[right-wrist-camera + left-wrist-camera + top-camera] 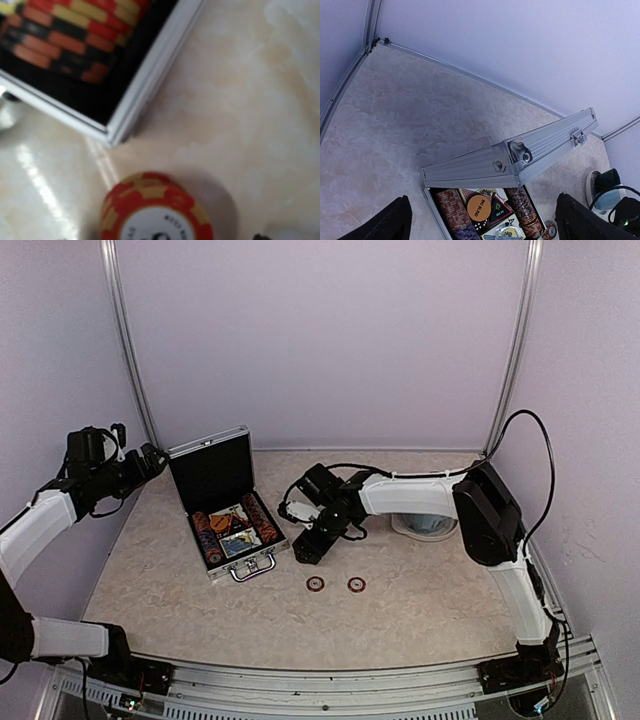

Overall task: Pack up texas hold em set
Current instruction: Pick up the pile of poker chips from the pile of poker chips.

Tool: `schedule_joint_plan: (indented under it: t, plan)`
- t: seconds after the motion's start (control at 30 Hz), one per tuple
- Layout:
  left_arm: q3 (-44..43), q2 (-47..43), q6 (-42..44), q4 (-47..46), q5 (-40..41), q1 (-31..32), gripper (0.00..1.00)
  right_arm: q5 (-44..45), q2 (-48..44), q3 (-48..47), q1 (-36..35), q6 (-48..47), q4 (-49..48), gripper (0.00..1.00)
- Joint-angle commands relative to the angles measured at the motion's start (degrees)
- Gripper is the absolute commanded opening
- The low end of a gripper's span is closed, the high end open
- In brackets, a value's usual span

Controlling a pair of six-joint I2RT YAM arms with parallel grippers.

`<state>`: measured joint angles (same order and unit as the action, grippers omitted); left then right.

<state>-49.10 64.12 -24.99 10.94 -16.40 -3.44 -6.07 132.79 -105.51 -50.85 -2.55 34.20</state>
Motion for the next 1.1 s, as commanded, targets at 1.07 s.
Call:
schedule_joint_plan:
  t: [1.07]
  plan:
    - [0.5, 0.4, 1.6, -0.5, -2.1, 0.1, 0.99, -1.1, 5.0, -3.5, -1.1, -4.8, 2.4, 0.43]
